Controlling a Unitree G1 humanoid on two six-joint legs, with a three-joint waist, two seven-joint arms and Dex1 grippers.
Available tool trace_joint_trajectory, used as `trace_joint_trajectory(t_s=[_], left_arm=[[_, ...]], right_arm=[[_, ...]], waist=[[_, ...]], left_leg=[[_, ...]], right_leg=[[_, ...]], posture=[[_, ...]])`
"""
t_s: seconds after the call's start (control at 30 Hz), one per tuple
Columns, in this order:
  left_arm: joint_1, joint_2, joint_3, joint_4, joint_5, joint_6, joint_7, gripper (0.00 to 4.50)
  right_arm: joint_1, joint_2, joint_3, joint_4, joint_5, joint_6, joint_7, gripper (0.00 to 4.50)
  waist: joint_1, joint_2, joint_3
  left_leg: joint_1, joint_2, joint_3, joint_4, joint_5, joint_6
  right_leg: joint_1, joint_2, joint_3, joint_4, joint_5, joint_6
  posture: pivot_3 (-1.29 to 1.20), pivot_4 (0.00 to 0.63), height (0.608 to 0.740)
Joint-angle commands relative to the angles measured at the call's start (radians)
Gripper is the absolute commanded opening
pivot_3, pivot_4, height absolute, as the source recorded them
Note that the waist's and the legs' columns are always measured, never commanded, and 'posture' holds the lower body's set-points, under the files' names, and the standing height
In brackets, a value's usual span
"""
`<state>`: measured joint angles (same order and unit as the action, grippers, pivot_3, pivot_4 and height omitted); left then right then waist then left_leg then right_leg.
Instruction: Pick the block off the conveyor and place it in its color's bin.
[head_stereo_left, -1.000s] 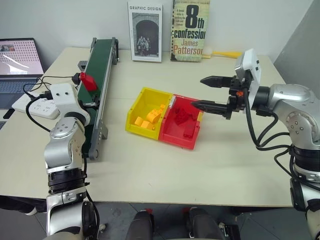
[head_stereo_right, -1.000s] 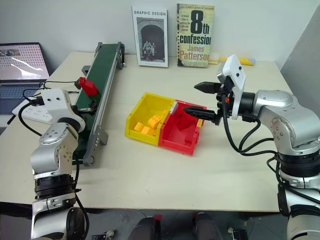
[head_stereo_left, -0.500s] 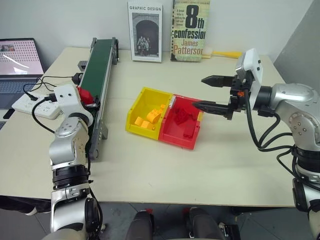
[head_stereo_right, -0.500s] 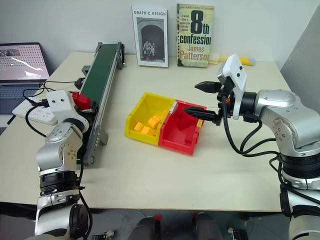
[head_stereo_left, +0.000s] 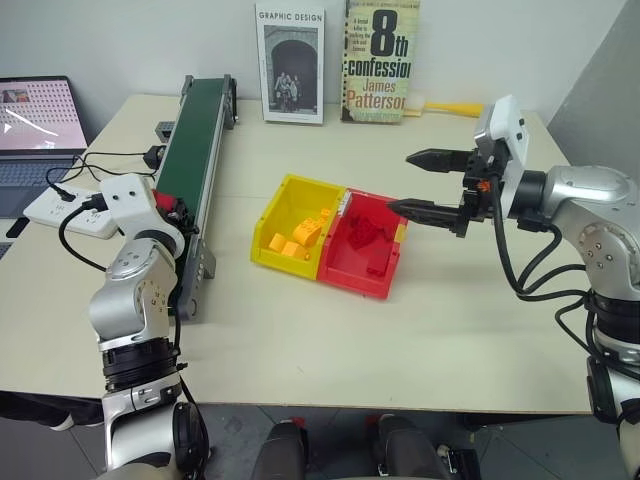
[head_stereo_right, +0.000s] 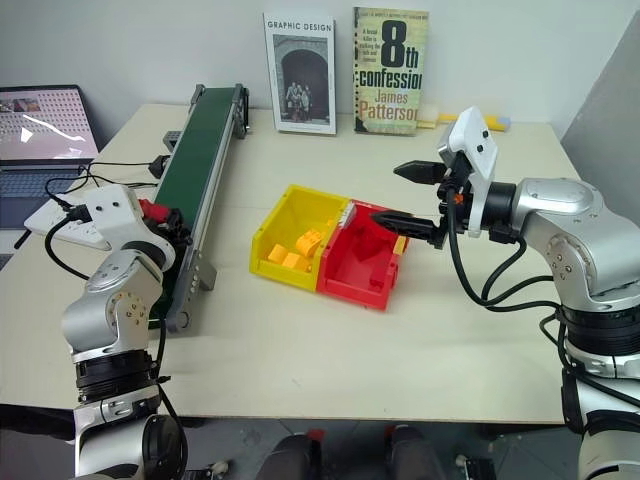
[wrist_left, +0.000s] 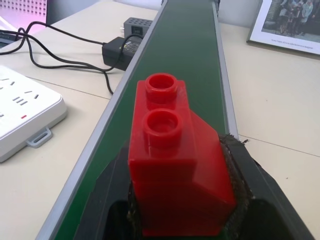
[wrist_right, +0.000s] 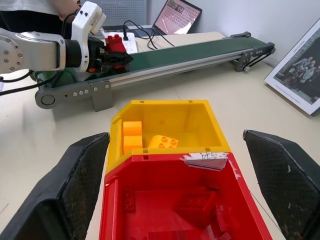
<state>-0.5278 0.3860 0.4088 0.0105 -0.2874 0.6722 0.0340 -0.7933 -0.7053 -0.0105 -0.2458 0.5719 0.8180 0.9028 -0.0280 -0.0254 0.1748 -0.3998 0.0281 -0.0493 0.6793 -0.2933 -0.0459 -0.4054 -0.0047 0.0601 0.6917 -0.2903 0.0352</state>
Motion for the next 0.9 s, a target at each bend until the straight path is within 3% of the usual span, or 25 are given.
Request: trace_joint_trajectory(t_s=[0.03, 0.4, 0.53, 0.7, 0.9], left_arm=[[-0.05, 0.061, -0.071, -0.045, 0.02, -0.022, -0.08, 1.54], [-0.274, 0.032, -0.422, 0.015, -0.067, -0.079, -0.612, 1.54], [-0.312, -0.007, -0.614, 0.077, -0.018, -0.15, -0.817, 1.54], [-0.364, -0.053, -0.704, 0.233, 0.056, -0.278, -0.915, 1.54], [-0.413, -0.079, -0.703, 0.354, 0.072, -0.344, -1.011, 2.9]], right_arm=[[-0.008, -0.009, -0.024, -0.03, 0.001, -0.013, -0.016, 4.5], [0.136, -0.128, -0.099, -0.229, 0.017, 0.097, -0.111, 4.5], [0.218, -0.143, -0.191, -0.349, 0.075, 0.194, -0.178, 4.5], [0.279, -0.136, -0.256, -0.442, 0.121, 0.271, -0.262, 4.5], [0.327, -0.117, -0.303, -0.51, 0.172, 0.325, -0.344, 4.5]], waist=[[0.0, 0.0, 0.0], [0.024, 0.0, 0.0], [0.024, 0.0, 0.0], [0.01, 0.0, 0.0], [0.001, 0.0, 0.0]], left_leg=[[0.0, 0.0, 0.0, 0.0, 0.0, 0.0], [-0.002, -0.002, 0.001, 0.0, 0.002, -0.004], [-0.001, -0.002, 0.002, 0.0, 0.002, -0.003], [0.0, -0.001, 0.005, 0.0, 0.0, 0.0], [0.0, -0.001, 0.007, 0.0, 0.0, 0.001]], right_leg=[[0.0, 0.0, 0.0, 0.0, 0.0, 0.0], [0.0, 0.001, -0.001, -0.004, 0.0, 0.0], [0.0, 0.002, 0.0, -0.003, 0.0, 0.0], [0.001, 0.004, 0.001, -0.001, 0.0, 0.0], [0.001, 0.005, 0.002, -0.002, 0.0, 0.0]], posture=[[0.0, 0.15, 0.74], [0.0, 0.15, 0.74], [0.0, 0.15, 0.74], [0.0, 0.15, 0.74], [0.0, 0.15, 0.74]])
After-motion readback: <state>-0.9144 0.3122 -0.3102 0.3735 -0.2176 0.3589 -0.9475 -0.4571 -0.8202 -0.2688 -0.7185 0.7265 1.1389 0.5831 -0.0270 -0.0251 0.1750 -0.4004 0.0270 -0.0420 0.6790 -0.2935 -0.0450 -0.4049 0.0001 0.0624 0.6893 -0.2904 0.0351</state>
